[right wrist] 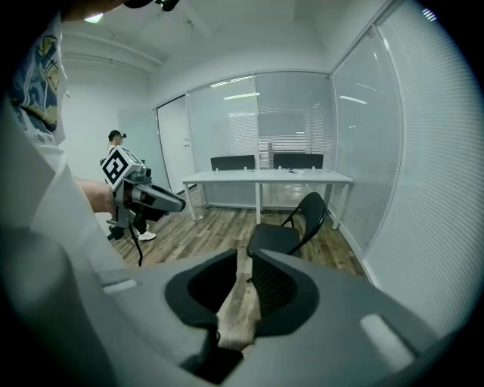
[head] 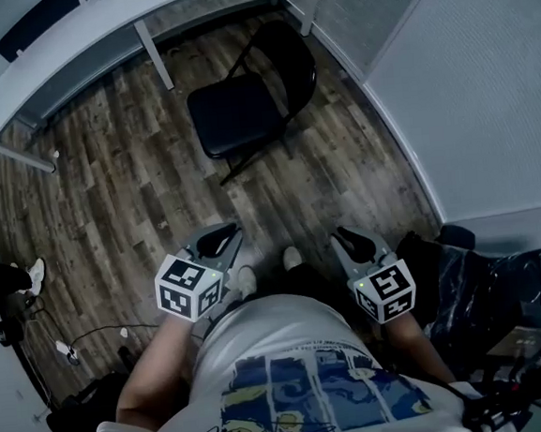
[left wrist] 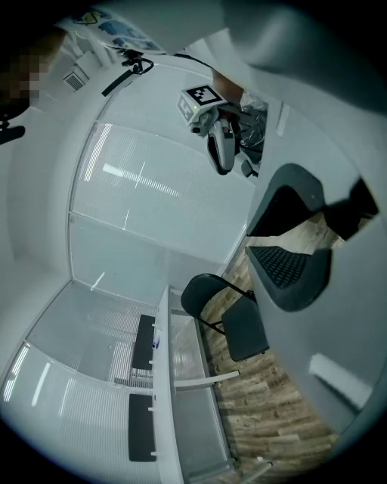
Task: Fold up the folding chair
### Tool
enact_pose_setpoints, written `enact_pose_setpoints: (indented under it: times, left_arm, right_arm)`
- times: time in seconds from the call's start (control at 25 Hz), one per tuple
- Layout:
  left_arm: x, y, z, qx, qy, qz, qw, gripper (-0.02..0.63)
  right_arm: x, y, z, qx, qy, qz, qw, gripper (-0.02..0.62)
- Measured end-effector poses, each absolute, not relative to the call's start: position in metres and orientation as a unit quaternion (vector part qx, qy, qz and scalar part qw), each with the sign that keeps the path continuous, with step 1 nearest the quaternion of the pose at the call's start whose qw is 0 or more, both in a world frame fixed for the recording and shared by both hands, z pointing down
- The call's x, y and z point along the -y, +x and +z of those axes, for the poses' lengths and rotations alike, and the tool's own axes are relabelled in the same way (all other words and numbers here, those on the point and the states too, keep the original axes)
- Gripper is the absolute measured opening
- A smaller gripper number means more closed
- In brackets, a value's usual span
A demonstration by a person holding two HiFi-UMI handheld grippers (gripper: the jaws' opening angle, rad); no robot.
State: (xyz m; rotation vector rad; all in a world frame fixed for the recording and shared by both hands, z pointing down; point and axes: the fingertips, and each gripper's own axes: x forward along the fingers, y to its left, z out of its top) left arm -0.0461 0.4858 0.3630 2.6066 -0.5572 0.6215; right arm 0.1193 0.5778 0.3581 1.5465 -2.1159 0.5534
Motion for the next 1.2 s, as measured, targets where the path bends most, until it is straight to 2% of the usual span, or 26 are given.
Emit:
enact_pose_setpoints:
  times: [0.52,1.2]
  left_arm:
    - [-0.456,0.035,0.343,0.290,0.914,0.195,0.205,0.048]
    - [-0.412,0.025,0.365,0.337,0.891,0.203,0.227,0.080]
  right_arm:
    - [-0.512,0.216,0.354,0.816,0.499,0.180,0.230,0.049]
    - [-0.442,0.216,0.393,0.834,0.458,0.207,0.229,0.089]
